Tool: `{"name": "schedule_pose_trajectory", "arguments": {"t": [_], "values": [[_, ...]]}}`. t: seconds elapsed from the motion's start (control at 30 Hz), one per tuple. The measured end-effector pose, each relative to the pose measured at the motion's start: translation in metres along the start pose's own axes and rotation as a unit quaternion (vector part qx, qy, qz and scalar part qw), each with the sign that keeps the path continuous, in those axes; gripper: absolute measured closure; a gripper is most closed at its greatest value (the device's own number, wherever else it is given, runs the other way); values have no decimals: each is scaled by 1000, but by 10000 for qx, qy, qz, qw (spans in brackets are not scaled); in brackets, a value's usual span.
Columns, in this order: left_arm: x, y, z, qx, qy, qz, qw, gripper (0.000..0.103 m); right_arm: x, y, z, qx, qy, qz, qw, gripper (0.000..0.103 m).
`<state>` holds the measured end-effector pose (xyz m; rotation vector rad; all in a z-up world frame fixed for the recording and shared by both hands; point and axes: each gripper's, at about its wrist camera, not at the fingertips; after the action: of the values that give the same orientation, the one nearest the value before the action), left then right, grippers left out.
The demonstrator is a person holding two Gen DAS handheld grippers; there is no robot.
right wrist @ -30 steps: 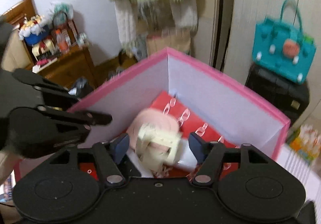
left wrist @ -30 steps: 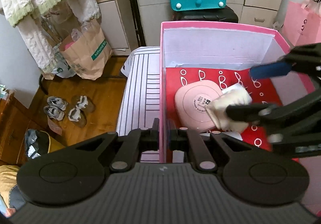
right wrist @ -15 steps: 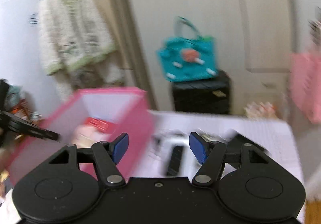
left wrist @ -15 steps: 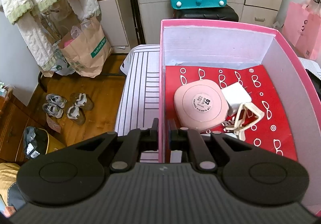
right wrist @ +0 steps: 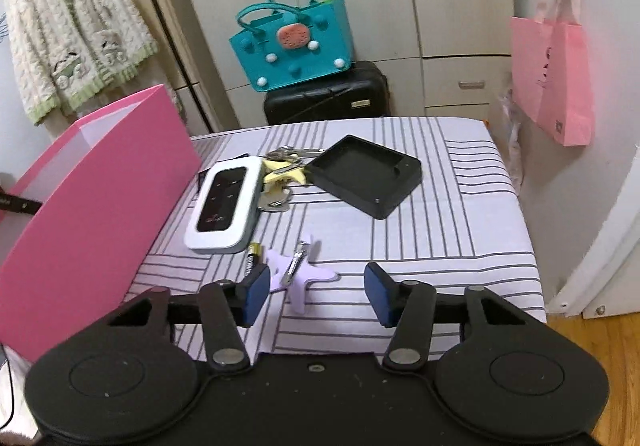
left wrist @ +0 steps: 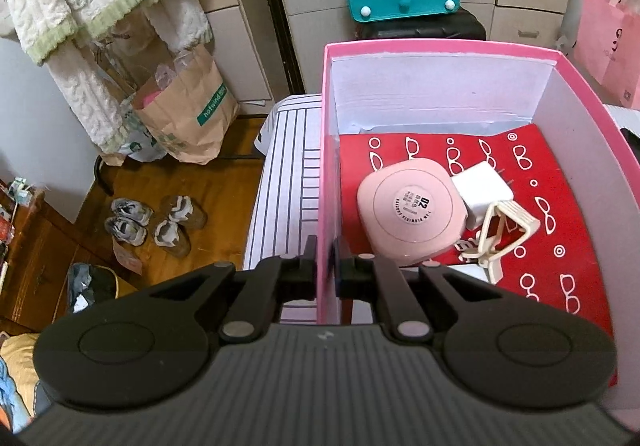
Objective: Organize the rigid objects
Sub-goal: 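Move the right tool to the lavender star clip and grasp it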
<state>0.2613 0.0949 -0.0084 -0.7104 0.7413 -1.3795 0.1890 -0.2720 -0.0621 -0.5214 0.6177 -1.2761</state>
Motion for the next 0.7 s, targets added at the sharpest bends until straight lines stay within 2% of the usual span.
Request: {"name": "schedule_pose_trajectory", "arguments": {"t": [0.17,0.37,0.5,0.57,0.7], "values": [[-1,1,0,-32,-23,-26,10000,98,-5,8,-4,-129,-110,176,9997,50],[-1,3,0,-62,-42,-57,10000,98,-19,24,-4,-89,-336,-141,9993,47],[0,3,0,-69,-49,-42,10000,98,-24,27,-4,17,-201,-360,9992,49],[-1,3,-1,-75,-77,-53,9999,98,-26,24,-6,58,-218,-419,9989,64],[-2,5,0,-105,-86,-84,9999,98,-25,16,-5,121,-191,-314,9992,75]]}}
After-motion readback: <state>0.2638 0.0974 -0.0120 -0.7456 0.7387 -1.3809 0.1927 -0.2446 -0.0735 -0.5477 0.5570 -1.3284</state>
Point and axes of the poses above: each gripper's, at about its wrist camera, not at the fingertips, and y roughly the way its jaws point, x to its right, z to its top, and after that the axes turned 7 degrees about -y, right-handed
